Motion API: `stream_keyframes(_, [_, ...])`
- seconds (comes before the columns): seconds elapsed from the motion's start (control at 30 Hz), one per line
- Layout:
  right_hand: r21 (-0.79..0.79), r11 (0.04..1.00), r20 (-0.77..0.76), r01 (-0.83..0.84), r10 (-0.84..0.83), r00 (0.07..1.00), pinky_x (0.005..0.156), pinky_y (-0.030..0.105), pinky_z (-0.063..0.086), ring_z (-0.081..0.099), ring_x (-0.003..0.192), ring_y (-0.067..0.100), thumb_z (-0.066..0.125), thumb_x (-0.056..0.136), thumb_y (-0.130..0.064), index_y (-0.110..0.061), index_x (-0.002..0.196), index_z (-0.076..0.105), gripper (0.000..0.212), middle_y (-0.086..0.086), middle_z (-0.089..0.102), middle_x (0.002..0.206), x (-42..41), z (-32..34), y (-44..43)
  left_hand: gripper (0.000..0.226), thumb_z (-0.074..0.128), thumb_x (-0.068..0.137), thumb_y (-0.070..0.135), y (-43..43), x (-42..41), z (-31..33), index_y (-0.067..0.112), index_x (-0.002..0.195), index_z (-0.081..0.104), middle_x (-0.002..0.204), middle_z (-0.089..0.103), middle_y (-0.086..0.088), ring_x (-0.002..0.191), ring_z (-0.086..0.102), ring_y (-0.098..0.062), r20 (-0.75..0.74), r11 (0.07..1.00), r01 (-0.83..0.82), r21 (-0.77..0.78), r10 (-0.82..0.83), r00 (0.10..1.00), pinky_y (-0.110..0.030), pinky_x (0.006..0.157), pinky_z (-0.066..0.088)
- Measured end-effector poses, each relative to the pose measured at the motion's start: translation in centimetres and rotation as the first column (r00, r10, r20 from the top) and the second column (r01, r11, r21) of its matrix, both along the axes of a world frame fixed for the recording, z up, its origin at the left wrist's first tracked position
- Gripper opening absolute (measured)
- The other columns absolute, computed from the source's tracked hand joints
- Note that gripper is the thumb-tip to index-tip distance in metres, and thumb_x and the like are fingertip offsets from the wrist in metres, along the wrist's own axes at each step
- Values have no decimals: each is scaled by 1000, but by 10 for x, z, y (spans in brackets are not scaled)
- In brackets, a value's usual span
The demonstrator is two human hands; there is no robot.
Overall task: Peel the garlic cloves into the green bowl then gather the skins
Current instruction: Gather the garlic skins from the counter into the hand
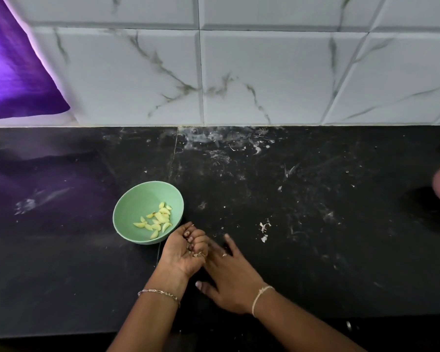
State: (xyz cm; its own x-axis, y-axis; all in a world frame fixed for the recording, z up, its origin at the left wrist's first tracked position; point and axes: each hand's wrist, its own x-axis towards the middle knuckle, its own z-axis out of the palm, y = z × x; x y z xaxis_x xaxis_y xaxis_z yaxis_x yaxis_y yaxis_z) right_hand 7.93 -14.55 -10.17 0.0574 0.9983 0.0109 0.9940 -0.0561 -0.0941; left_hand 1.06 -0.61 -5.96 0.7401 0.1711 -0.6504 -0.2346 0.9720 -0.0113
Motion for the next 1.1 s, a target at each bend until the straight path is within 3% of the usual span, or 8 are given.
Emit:
stream_keyframes(0.1, [-56,976,59,208,-205,977,115,51,4,26,146,19,22,98,-61,-8,150,34,74,6,34,156,31,3,-4,51,43,94,25,0,-15,-3,16,45,32,44,24,5,31,19,-9,-14,1000,-11,-14,11,1000,-18,30,10])
stream_keyframes(0.2, [-88,944,107,317,-307,946,115,53,2,19,148,19,9,98,-63,-8,152,24,79,5,23,160,63,3,-19,46,45,92,23,-1,-31,-6,18,48,31,45,24,6,30,23,-9,-37,998,-54,-38,53,998,-18,29,11])
stream_keyframes(0.33, [-26,900,163,435,-425,890,115,53,7,24,146,22,14,99,-61,-3,148,32,78,9,29,157,69,5,-27,41,46,87,21,0,-45,-7,18,49,31,45,24,6,35,16,-7,-56,996,-82,-29,80,995,-17,29,11])
stream_keyframes(0.4, [43,917,124,397,-399,908,115,54,9,25,146,24,25,98,-56,-2,148,32,74,11,28,157,51,7,-24,45,44,90,22,0,-50,-8,18,48,31,44,24,6,43,11,-3,-58,996,-87,-26,86,995,-17,30,10])
stream_keyframes(0.53, [56,997,18,58,-59,998,114,52,8,22,147,19,35,96,-51,-8,150,32,69,6,26,159,-3,4,-10,49,41,93,25,1,-54,-9,17,46,32,44,24,6,32,19,-7,-57,996,-89,-5,89,994,-17,29,12])
stream_keyframes(0.63, [24,995,22,100,-101,995,115,51,3,22,147,19,33,97,-51,-7,150,33,69,7,29,158,-8,1,14,50,40,95,26,1,-53,-9,17,46,33,44,24,5,33,17,-7,-50,996,-84,3,84,995,-17,29,12])
stream_keyframes(0.87, [-138,902,152,408,-388,909,110,50,-26,-6,150,23,-17,79,-65,-4,154,-3,97,9,-4,163,40,16,60,53,41,95,26,-2,-47,-3,17,44,31,43,23,5,30,22,-9,-72,996,-72,42,75,995,-18,28,13])
stream_keyframes(1.1, [-165,791,217,588,-553,805,108,49,-31,-7,150,23,-24,73,-71,-2,153,-5,107,11,-5,163,59,19,21,52,41,97,27,-6,-52,-5,18,46,31,45,23,5,31,22,-9,-111,995,-94,29,97,989,-17,27,13])
